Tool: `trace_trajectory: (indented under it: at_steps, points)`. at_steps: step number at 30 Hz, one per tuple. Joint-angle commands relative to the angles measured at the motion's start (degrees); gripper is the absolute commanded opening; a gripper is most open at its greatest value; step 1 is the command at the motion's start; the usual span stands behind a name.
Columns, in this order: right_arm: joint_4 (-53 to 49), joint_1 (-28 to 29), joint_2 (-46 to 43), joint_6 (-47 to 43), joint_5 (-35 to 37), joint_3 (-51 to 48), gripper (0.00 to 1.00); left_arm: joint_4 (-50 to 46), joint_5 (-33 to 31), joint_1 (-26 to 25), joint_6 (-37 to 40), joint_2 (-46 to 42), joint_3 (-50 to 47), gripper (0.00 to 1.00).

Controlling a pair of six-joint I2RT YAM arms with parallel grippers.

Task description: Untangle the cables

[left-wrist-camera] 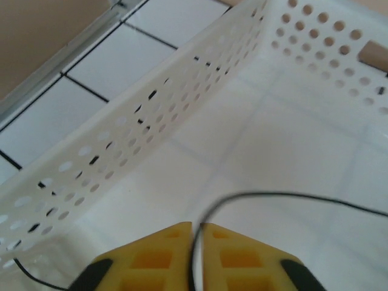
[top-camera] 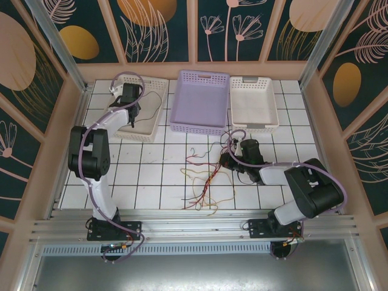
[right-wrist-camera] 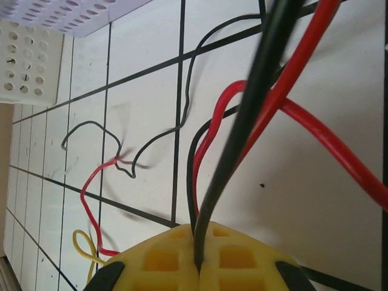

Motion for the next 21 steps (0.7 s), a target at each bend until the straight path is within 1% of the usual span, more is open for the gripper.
trace_trajectory:
  at_steps: [1,3,4,5,8,12,14,15,17,19,21]
  points:
    - [1.86,0.93,-0.91,-0.73,-1.32,0.15,0.0,-3.37,-0.23,0.3,-2.14,0.83,2.1,0.14]
    - [1.74,1.06,-0.97,-0.81,-1.28,0.2,0.0,-3.93,-0.72,0.42,-1.97,0.85,2.55,0.21]
    - [1.74,1.18,-1.02,-0.82,-1.19,0.27,0.0,-4.18,-0.93,0.54,-1.83,0.82,2.72,0.26]
    - [1.74,1.2,-0.88,-0.82,-1.17,0.28,0.0,-4.56,-1.19,0.57,-1.7,0.85,2.87,0.34]
    - [1.65,1.45,-0.84,-0.82,-1.03,0.37,0.0,-5.5,-1.31,0.74,-1.4,0.36,3.84,0.46]
    - [1.56,1.48,-0.88,-1.04,-0.75,0.64,0.0,-6.75,-0.13,0.75,-0.92,-2.49,4.6,0.66]
    - [2.02,1.55,-0.93,-0.91,-0.92,0.72,0.0,-6.96,2.21,0.73,-0.88,-5.09,4.43,0.74]
    - [2.22,1.48,-0.9,-0.91,-1.05,0.96,0.0,-7.24,4.41,0.73,-0.65,-6.58,4.39,0.77]
    - [3.38,1.49,-1.06,-0.53,-2.14,1.25,0.0,-7.96,8.46,0.74,-0.64,-9.55,3.73,0.8]
    - [5.42,1.54,-1.76,0.57,-3.38,1.24,0.0,-7.88,12.88,0.42,-0.57,-13.4,1.27,0.84]
    - [6.39,1.53,-2.98,1.26,-4.45,1.94,0.0,-7.34,16.8,-0.48,-0.49,-17.4,-1.87,0.85]
